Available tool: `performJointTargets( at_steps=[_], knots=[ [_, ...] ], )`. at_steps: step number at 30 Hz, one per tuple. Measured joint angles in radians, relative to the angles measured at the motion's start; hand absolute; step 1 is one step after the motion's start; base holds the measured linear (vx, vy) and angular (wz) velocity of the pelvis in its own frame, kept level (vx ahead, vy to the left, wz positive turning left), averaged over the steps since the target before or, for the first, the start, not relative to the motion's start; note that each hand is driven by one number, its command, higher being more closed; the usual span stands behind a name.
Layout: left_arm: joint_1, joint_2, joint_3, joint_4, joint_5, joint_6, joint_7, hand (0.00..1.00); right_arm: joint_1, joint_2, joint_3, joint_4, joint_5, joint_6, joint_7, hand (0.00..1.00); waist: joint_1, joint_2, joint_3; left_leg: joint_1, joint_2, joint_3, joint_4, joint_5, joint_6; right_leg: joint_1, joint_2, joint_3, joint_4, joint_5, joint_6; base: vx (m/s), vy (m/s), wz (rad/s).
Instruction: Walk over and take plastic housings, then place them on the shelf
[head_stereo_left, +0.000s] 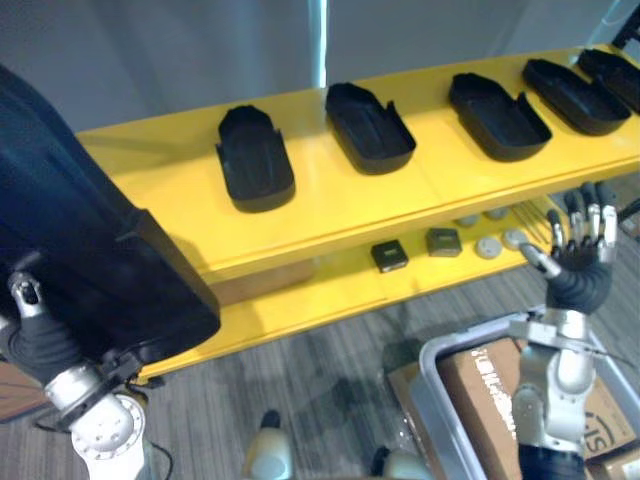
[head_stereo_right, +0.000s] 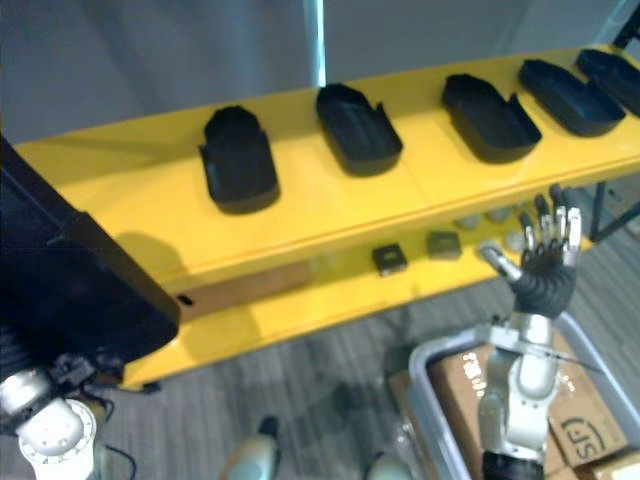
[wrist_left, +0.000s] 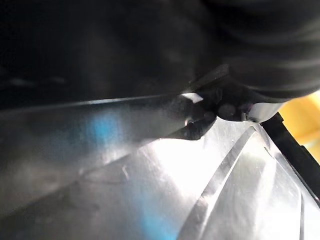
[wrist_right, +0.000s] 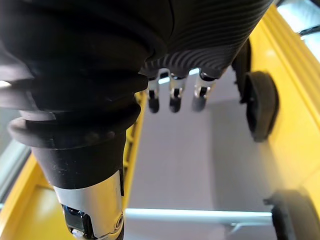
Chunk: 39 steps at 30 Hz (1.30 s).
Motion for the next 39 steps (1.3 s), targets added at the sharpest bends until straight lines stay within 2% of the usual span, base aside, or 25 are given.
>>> performJointTargets(
  at_steps=[4,7,8,10,11,13,16,17,18,22,26,28,29,30,31,33,34,35,37,39],
  knots=[
    [-0.001,0.069,0.09,0.002,0.016,0.047,-0.016,1.0,0.007,0.001,0.046,0.0,-0.002,0.001,0.008,0.0,-0.005,0.002,0.0,-0.001,-0.016,0.017,-0.001,0.001,0.011,0.012,-0.019,0.0,-0.027,0.017,0.009,0.01,0.071,0.03],
    [-0.019,0.176,0.141,0.087,0.007,0.079,-0.053,1.0,0.006,0.0,0.061,-0.001,-0.003,0.002,0.026,0.0,-0.004,0.008,-0.004,-0.002,-0.025,0.043,-0.004,0.008,0.02,0.013,-0.031,0.001,-0.033,0.027,0.01,0.01,0.059,0.02],
    [-0.044,0.251,0.142,0.187,0.002,0.099,-0.065,1.0,0.006,-0.007,0.07,0.0,0.01,0.005,0.061,0.0,-0.004,0.019,-0.012,-0.002,-0.029,0.046,-0.01,0.013,0.023,0.013,-0.031,0.001,-0.041,0.035,0.011,0.0,0.0,0.0],
    [-0.082,0.326,0.142,0.303,-0.006,0.124,-0.075,1.0,0.005,-0.03,0.094,0.0,0.042,0.011,0.134,0.0,-0.003,0.031,-0.022,0.013,-0.032,0.055,-0.043,0.035,0.024,0.014,-0.036,0.003,-0.062,0.053,0.007,0.0,0.024,-0.04],
    [-0.104,0.362,0.142,0.35,-0.032,0.143,-0.078,1.0,0.005,-0.049,0.123,0.0,0.06,0.016,0.187,0.0,-0.005,0.035,-0.025,0.019,-0.035,0.064,-0.069,0.052,0.023,0.014,-0.037,0.004,-0.072,0.06,0.01,0.0,0.022,-0.05],
    [-0.145,0.401,0.14,0.405,-0.044,0.146,-0.08,1.0,0.003,-0.071,0.185,0.003,0.091,0.029,0.248,0.0,-0.004,0.036,-0.026,0.035,-0.04,0.062,-0.104,0.074,0.024,0.024,-0.04,0.001,-0.089,0.065,0.018,-0.01,-0.003,0.04],
    [-0.188,0.414,0.127,0.451,-0.083,0.145,-0.086,1.0,-0.008,-0.079,0.325,0.024,0.126,0.034,0.326,0.0,0.009,0.041,-0.058,0.048,-0.047,0.038,-0.173,0.111,0.022,0.033,-0.039,-0.025,-0.102,0.067,0.021,-0.03,-0.016,0.21],
    [-0.192,0.414,0.125,0.453,-0.083,0.145,-0.088,1.0,-0.01,-0.079,0.339,0.028,0.128,0.033,0.331,0.0,0.011,0.042,-0.062,0.049,-0.047,0.035,-0.18,0.116,0.022,0.034,-0.039,-0.028,-0.103,0.067,0.021,-0.01,-0.03,0.36],
    [-0.198,0.414,0.118,0.456,-0.083,0.145,-0.093,1.0,-0.034,-0.08,0.389,0.056,0.131,0.032,0.347,0.0,0.025,0.043,-0.067,0.064,-0.046,0.024,-0.206,0.131,0.021,0.045,-0.037,-0.04,-0.104,0.067,0.021,0.0,-0.037,0.38],
    [-0.203,0.414,0.088,0.509,-0.082,0.136,-0.15,1.0,-0.135,-0.078,0.523,0.128,0.121,0.033,0.347,0.0,0.048,0.046,-0.099,0.083,-0.036,0.013,-0.276,0.182,0.028,0.068,-0.037,-0.08,-0.105,0.066,0.021,-0.01,-0.015,0.42],
    [-0.22,0.415,0.063,0.562,-0.126,0.152,-0.216,1.0,-0.172,-0.075,0.537,0.145,0.109,0.046,0.328,0.0,0.051,0.039,-0.104,0.091,-0.033,0.05,-0.28,0.195,0.042,0.083,-0.049,-0.08,-0.093,0.066,0.021,-0.03,0.024,0.2],
    [-0.277,0.42,0.037,0.63,-0.158,0.194,-0.254,1.0,-0.192,-0.073,0.537,0.171,0.112,0.071,0.319,0.0,0.05,0.037,-0.105,0.097,-0.037,0.069,-0.281,0.206,0.037,0.083,-0.057,-0.076,-0.09,0.066,0.021,-0.05,0.034,-0.07],
    [-0.326,0.44,0.007,0.69,-0.158,0.233,-0.268,1.0,-0.192,-0.075,0.537,0.171,0.124,0.085,0.322,0.0,0.042,0.038,-0.105,0.098,-0.039,0.073,-0.282,0.206,0.041,0.081,-0.06,-0.075,-0.09,0.066,0.021,-0.06,0.023,-0.12],
    [-0.353,0.456,-0.01,0.724,-0.158,0.252,-0.272,1.0,-0.192,-0.075,0.537,0.171,0.126,0.092,0.323,0.0,0.039,0.039,-0.105,0.097,-0.038,0.076,-0.283,0.206,0.043,0.079,-0.06,-0.073,-0.091,0.066,0.021,-0.1,0.027,-0.21],
    [-0.424,0.496,-0.061,0.828,-0.159,0.289,-0.28,1.0,-0.192,-0.078,0.541,0.169,0.127,0.111,0.331,0.0,0.032,0.039,-0.105,0.094,-0.028,0.117,-0.287,0.206,0.036,0.063,-0.057,-0.052,-0.094,0.065,0.022,-0.1,0.017,-0.26],
    [-0.515,0.535,-0.106,0.938,-0.161,0.333,-0.285,1.0,-0.191,-0.086,0.553,0.164,0.134,0.122,0.353,0.0,0.015,0.04,-0.103,0.076,-0.019,0.138,-0.281,0.213,0.034,0.034,-0.05,-0.026,-0.094,0.064,0.022,-0.1,0.005,-0.3],
    [-0.545,0.543,-0.119,0.971,-0.162,0.344,-0.285,1.0,-0.191,-0.09,0.561,0.164,0.134,0.125,0.362,0.0,0.012,0.04,-0.103,0.071,-0.016,0.148,-0.281,0.215,0.033,0.021,-0.047,-0.017,-0.092,0.064,0.023,-0.09,0.003,-0.27],
    [-0.621,0.555,-0.146,1.048,-0.191,0.364,-0.286,1.0,-0.191,-0.104,0.586,0.156,0.133,0.143,0.383,0.0,-0.007,0.042,-0.098,0.06,-0.014,0.153,-0.28,0.227,0.03,0.0,-0.044,-0.008,-0.079,0.066,0.026,-0.05,0.004,-0.17],
    [-0.703,0.555,-0.172,1.117,-0.201,0.387,-0.285,1.0,-0.191,-0.117,0.618,0.152,0.133,0.161,0.403,0.0,-0.026,0.042,-0.091,0.058,-0.014,0.16,-0.278,0.234,0.03,-0.02,-0.047,0.004,-0.048,0.056,0.031,-0.06,-0.008,-0.12],
    [-0.767,0.556,-0.185,1.135,-0.218,0.404,-0.286,1.0,-0.191,-0.126,0.647,0.124,0.133,0.165,0.418,0.0,-0.036,0.043,-0.071,0.056,-0.015,0.168,-0.277,0.236,0.027,-0.043,-0.053,0.019,-0.01,0.038,0.032,-0.06,-0.02,-0.12]
  ],
)
